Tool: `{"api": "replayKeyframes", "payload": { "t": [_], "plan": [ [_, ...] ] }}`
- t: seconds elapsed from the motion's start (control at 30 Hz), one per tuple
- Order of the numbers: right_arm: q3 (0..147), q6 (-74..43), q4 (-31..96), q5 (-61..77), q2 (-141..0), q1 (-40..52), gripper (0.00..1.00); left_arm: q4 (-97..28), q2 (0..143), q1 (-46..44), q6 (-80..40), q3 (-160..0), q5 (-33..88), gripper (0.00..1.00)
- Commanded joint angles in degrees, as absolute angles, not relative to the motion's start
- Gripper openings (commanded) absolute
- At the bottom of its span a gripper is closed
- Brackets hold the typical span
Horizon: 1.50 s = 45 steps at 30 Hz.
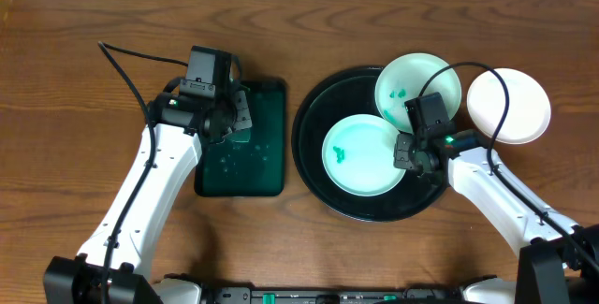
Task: Clean dirty plates on tray and stack at the side
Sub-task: 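Lift the green sponge out of the green tray with left gripper, then carry the sponge toward the white plate on the black tray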
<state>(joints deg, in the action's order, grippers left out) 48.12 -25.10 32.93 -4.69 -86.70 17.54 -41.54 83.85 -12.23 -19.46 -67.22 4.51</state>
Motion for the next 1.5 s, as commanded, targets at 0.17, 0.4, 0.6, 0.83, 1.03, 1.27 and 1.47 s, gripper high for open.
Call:
{"api": "replayKeyframes", "payload": {
  "t": [0.17,0.4,0.6,0.83,1.03,1.27,1.47],
  "plan": [
    [47.29,-23.66,31.07,-4.69,-86.91,17.32,0.27,-45.43,84.05,-12.29,-19.09,-72.73,3.79,0.07],
    [46.46,-21.17,28.42,-4.43,-87.85,17.30,0.38,-56.90,89.93,-12.29,-17.78,-85.76,3.75,0.07],
    [44.25,-21.15,25.02,-4.01,-89.27,17.34,0.28,-58.30,94.21,-12.36,-17.67,-86.46,3.70,0.07],
    [43.00,-21.19,22.65,-3.97,-89.27,17.34,0.17,-58.02,95.39,-12.36,-17.85,-86.43,4.12,0.07],
    [41.08,-21.19,19.16,0.86,-89.27,17.34,0.02,-58.02,95.39,-12.36,-17.87,-86.43,4.08,0.07],
    [41.10,-23.92,19.90,6.87,-89.14,17.34,0.08,-58.50,95.39,-12.69,-17.85,-86.37,4.10,0.07],
    [41.12,-22.02,18.13,2.63,-89.14,17.28,0.31,-56.97,95.39,-15.59,-17.85,-86.37,4.03,0.07]
  ]
}}
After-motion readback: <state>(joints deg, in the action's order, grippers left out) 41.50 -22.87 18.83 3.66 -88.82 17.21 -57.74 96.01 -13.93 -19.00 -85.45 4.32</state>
